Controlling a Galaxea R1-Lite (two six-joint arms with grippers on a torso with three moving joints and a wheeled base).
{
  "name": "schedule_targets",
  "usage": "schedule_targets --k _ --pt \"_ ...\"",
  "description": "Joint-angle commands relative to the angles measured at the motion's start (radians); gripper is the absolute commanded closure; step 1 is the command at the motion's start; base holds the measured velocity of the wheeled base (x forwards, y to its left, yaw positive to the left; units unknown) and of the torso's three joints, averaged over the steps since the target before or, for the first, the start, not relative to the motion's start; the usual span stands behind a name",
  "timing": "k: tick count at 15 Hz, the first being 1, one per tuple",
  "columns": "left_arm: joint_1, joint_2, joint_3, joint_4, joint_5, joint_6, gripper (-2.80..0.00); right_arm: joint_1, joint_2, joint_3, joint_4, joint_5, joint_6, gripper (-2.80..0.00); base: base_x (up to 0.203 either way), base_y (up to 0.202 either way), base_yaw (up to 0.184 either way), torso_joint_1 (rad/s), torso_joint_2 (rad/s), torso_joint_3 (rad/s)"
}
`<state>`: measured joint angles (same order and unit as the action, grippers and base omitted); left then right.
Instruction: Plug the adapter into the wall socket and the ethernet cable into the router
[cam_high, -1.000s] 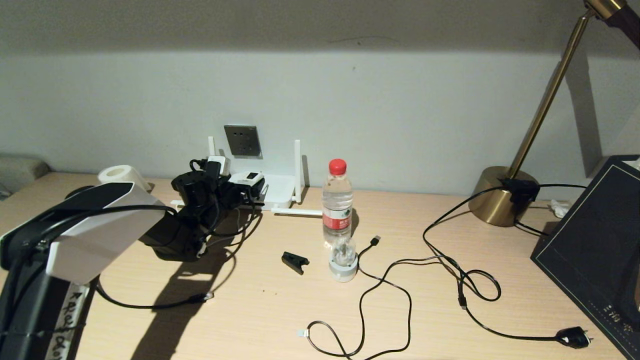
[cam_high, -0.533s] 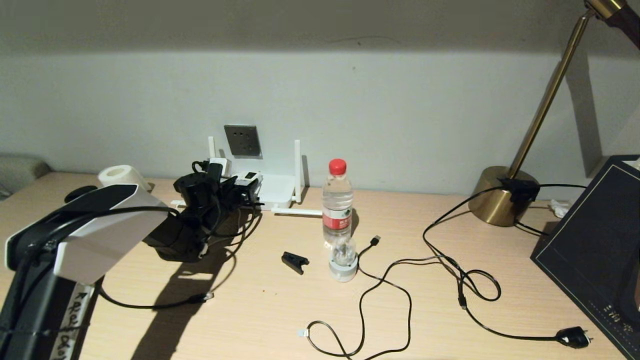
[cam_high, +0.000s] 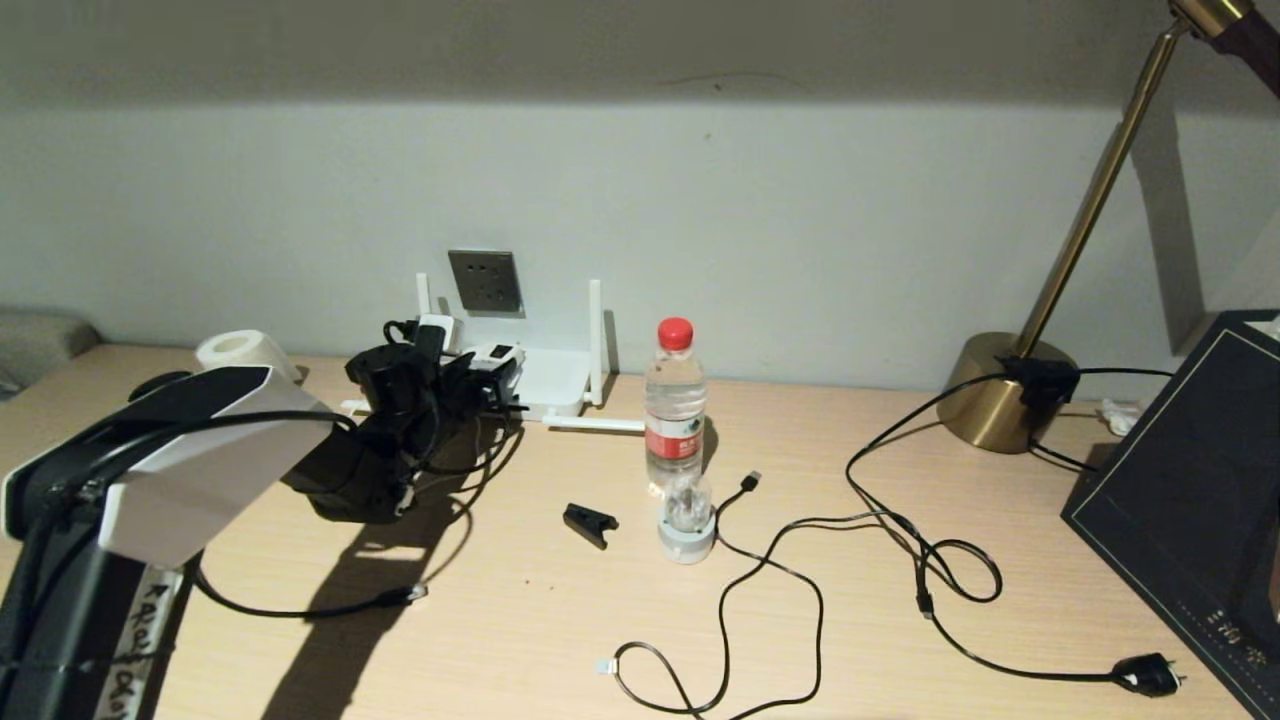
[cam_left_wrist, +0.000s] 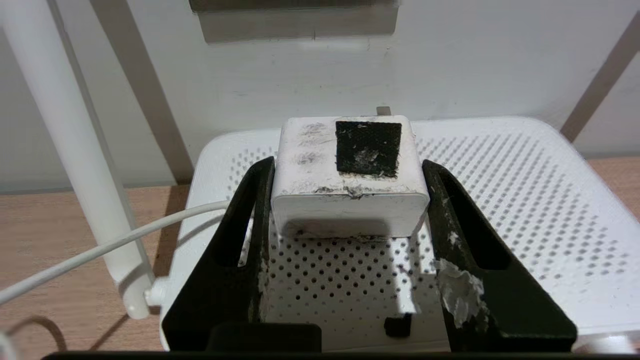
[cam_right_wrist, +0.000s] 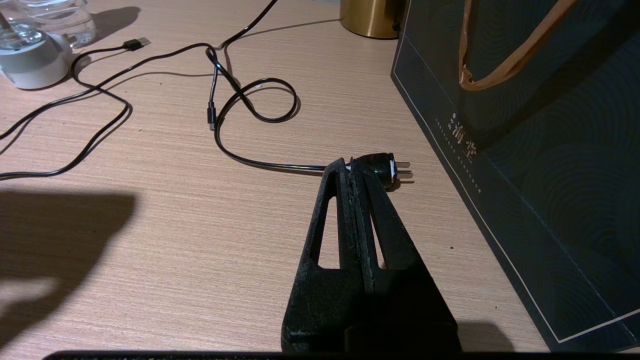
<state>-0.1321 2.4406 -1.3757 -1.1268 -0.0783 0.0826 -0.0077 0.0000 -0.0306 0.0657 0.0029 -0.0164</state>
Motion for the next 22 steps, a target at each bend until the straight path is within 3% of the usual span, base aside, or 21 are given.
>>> schedule_targets --k 1,4,7,11,12,13,17,20,22 --pt "0.0 -0.093 0.011 0.04 -0.004 0.003 0.0 0.0 0.0 0.0 0.0 0.0 0.0 0.0 0.0 0.0 0.0 0.0 0.0 0.0" --pt "-0.001 -0.272 0.022 0.223 -0.025 0.006 0.0 0.0 0.001 0.0 0.0 0.0 0.0 0.0 0.0 0.0 0.0 0.0 0.0 0.0" --pt "-0.008 -0.479 0.067 0.491 -0.058 0.006 0.0 0.0 0.0 0.0 0.0 0.0 0.0 0.0 0.0 0.0 0.0 0.0 0.0 0.0" --pt "-0.038 -0.764 0.256 1.002 -0.102 -0.013 0.0 0.0 0.0 0.0 0.0 0.0 0.0 0.0 0.0 0.0 0.0 0.0 0.0 0.0" --pt "-0.058 -0.807 0.285 1.123 -0.103 -0.06 0.0 0.0 0.0 0.0 0.0 0.0 0.0 0.0 0.0 0.0 0.0 0.0 0.0 0.0" --pt "-0.084 -0.834 0.294 1.205 -0.103 -0.159 0.0 0.0 0.001 0.0 0.0 0.0 0.0 0.0 0.0 0.0 0.0 0.0 0.0 0.0" --pt "-0.152 -0.865 0.285 1.356 -0.071 -0.58 0.0 0.0 0.0 0.0 0.0 0.0 0.0 0.0 0.0 0.0 0.0 0.0 0.0 0.0" --pt "-0.155 -0.839 0.167 1.59 -0.071 -0.79 0.0 0.0 0.0 0.0 0.0 0.0 0.0 0.0 0.0 0.0 0.0 0.0 0.0 0.0" --pt "-0.115 -0.802 0.103 1.718 -0.119 -0.886 0.0 0.0 0.0 0.0 0.0 0.0 0.0 0.0 0.0 0.0 0.0 0.0 0.0 0.0"
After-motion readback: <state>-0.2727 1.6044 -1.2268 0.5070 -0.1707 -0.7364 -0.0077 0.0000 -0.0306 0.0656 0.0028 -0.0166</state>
